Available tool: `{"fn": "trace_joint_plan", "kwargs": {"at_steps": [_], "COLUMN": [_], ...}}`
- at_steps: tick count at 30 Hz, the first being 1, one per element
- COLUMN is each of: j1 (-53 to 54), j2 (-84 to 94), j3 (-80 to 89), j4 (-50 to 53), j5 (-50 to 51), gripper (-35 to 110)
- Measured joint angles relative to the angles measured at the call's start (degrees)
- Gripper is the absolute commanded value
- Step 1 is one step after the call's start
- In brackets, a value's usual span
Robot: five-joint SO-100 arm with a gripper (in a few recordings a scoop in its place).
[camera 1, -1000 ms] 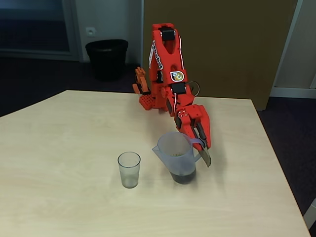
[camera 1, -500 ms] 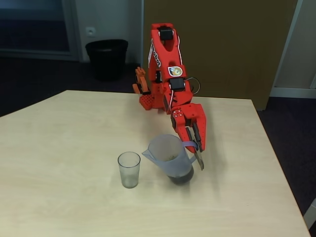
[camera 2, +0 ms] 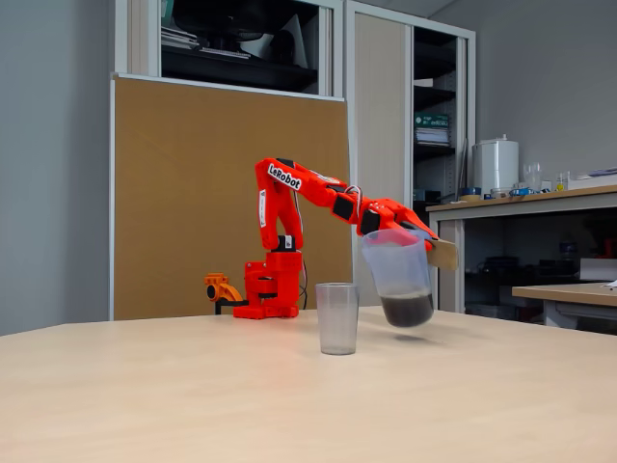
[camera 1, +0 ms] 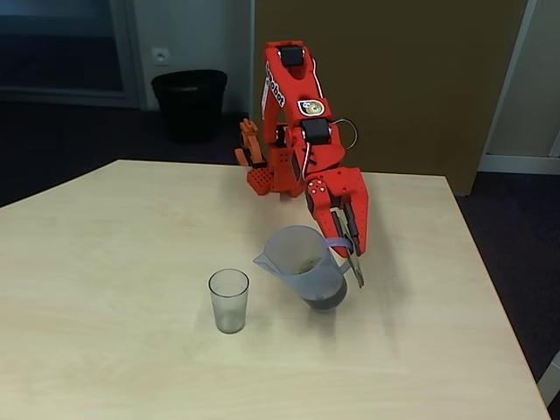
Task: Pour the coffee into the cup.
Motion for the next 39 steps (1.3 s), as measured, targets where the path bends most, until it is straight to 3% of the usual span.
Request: {"fn": "trace_joint_plan", "kwargs": {"at_steps": [16, 39], "j1": [3.16, 6.68], "j2": [2.99, -1.49], "j3": [0.00, 0.09], "j4": [-0.70, -21.09], "j5": [9.32, 29.79], "gripper": [0, 0]}}
